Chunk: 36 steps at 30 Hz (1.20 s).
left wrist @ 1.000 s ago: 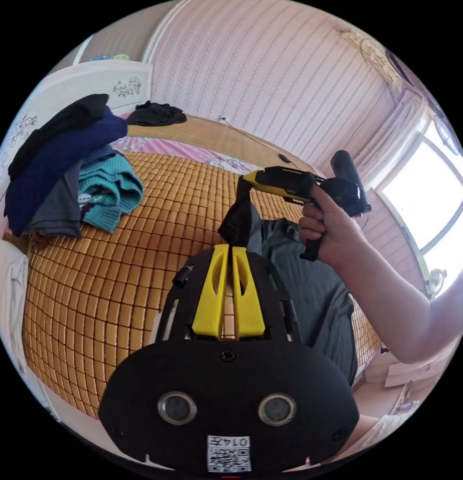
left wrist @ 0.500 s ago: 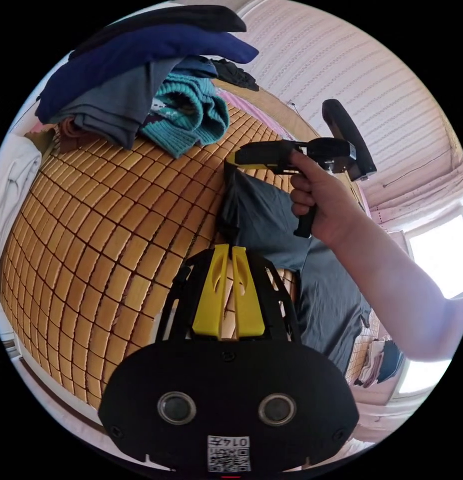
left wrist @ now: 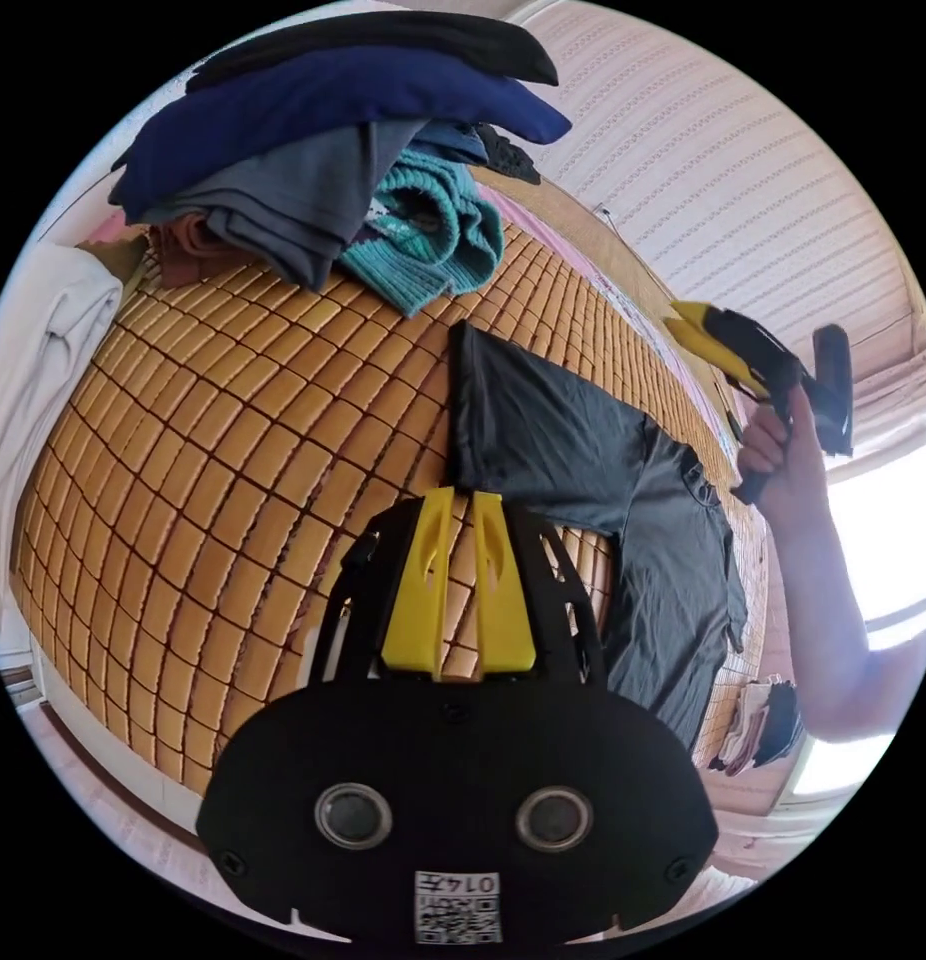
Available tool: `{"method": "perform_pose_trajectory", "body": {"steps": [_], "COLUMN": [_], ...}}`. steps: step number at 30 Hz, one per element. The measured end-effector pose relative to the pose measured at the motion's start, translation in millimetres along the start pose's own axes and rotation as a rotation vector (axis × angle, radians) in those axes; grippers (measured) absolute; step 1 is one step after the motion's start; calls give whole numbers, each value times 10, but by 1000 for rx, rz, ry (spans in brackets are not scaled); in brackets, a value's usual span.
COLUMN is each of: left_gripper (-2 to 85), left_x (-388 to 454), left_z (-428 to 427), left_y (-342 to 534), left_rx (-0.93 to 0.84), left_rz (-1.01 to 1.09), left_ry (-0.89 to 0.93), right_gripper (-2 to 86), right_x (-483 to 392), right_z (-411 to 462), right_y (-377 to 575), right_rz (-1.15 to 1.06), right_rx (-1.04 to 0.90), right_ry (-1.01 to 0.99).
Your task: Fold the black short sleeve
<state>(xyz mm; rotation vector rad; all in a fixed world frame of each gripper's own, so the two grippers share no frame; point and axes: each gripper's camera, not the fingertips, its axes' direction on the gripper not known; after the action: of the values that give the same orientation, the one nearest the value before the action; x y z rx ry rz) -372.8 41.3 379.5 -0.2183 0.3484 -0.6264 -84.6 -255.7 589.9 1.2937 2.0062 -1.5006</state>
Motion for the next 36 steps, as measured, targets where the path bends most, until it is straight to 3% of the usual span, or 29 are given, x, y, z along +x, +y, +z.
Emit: {"method": "perform_pose_trajectory", "body": {"steps": [3, 6, 9, 13, 17, 19, 25, 32, 36], "left_gripper": [3, 1, 5, 35, 45, 37, -8, -10, -9], "left_x": [116, 409, 951, 2046, 2841, 2943, 3039, 2933, 2689], "left_z": [-162, -246, -49, 581, 1424, 1719, 1745, 1702, 1440], "left_y": [-24, -157, -424, -809, -993, -1032, -980, -970, -1015], "left_rx": [28, 54, 26, -40, -165, -236, -170, -143, -98], "left_rz": [44, 155, 332, 582, 717, 716, 777, 677, 618], "left_ry": [-44, -82, -16, 96, 6, -54, -105, -92, -71], "right_gripper": [92, 82, 78, 77, 72, 64, 49, 53, 55], "right_x": [496, 989, 1326, 1667, 2083, 2140, 2123, 2169, 1738], "right_z": [-781, -1268, -1457, -1349, -1058, -1023, -995, -1171, -1492], "right_y": [777, 1437, 1596, 1382, 1223, 1204, 1007, 1000, 1151], "right_rz": [161, 367, 401, 397, 455, 455, 343, 373, 343], "right_rx": [26, -70, -126, -115, -159, -157, -179, -167, -100], "right_ry": [229, 464, 568, 582, 544, 549, 599, 509, 556]}}
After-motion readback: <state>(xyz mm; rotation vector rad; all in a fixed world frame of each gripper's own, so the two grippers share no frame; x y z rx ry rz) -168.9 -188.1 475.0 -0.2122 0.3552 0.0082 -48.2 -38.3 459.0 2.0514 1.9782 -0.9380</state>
